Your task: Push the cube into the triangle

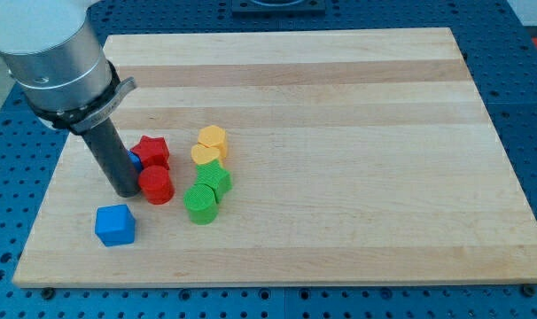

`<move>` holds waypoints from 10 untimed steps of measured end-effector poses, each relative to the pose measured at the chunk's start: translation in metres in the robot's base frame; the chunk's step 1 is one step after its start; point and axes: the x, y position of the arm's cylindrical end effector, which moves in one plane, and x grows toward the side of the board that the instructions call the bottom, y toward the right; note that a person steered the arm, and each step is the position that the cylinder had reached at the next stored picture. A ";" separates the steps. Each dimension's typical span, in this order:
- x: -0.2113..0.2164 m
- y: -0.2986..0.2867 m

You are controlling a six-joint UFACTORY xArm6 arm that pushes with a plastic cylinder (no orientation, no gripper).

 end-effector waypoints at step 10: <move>0.044 -0.001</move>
